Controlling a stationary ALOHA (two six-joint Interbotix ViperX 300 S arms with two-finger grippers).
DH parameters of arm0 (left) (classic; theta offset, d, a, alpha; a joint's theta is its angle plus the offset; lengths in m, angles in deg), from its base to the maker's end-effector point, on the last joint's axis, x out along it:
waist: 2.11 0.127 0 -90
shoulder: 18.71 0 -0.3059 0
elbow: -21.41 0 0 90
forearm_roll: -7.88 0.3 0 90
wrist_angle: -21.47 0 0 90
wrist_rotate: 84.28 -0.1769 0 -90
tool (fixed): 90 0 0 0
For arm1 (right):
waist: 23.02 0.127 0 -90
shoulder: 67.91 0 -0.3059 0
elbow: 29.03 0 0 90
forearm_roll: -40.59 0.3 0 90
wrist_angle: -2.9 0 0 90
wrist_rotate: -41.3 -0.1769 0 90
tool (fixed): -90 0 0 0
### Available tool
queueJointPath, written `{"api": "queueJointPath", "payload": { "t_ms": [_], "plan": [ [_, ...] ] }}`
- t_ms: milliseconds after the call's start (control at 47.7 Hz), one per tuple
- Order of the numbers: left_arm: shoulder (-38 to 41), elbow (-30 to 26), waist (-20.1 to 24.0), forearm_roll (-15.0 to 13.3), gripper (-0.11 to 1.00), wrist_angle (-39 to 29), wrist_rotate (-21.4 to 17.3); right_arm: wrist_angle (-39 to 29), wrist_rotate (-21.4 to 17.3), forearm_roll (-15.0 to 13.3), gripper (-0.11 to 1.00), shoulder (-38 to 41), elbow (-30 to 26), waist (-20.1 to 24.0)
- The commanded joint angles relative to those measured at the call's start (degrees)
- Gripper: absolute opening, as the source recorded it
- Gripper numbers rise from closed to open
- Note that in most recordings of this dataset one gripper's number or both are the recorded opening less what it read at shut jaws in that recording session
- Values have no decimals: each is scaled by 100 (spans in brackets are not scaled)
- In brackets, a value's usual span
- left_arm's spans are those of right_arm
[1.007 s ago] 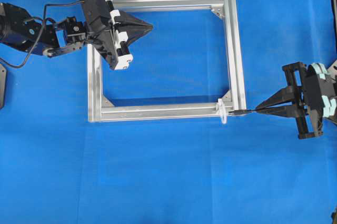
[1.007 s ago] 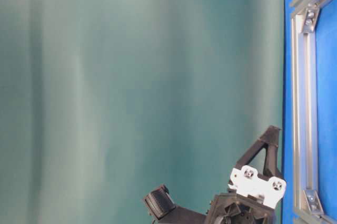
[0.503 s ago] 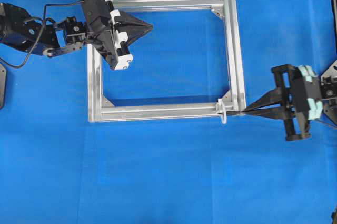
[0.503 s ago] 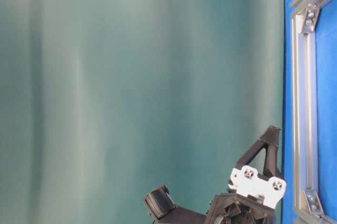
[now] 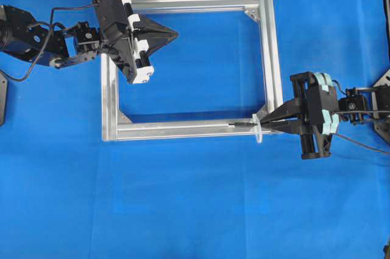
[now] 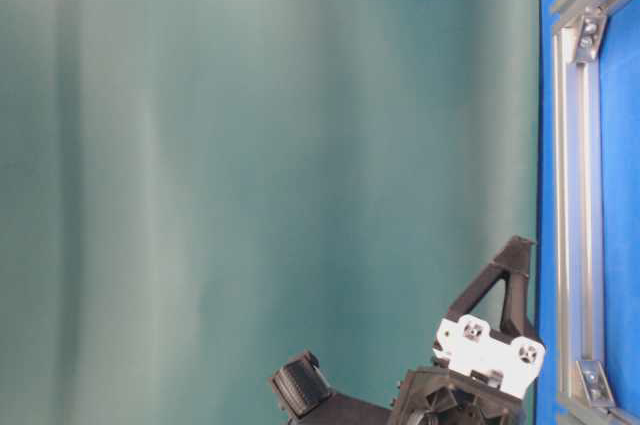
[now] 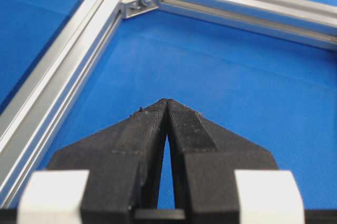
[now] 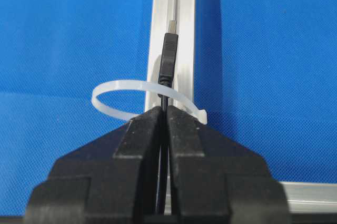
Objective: Insert the wire through the string loop located on the right side.
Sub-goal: 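Move the left gripper right toward the plug emerging from the loop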
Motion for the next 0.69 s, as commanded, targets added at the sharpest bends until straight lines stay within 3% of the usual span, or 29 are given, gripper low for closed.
{"api": "queueJointPath", "payload": {
  "t_ms": [0, 273, 671],
  "plan": [
    [-167, -62, -53, 18, 0, 44, 9, 62, -9, 18, -4, -44, -88, -18],
    [-158, -132, -483, 18, 0, 26, 79, 62, -9, 18, -4, -44, -79, -18],
    [-158, -141, -1837, 18, 0, 26, 659, 62, 0, 18, -4, -44, -88, -18]
  ]
}}
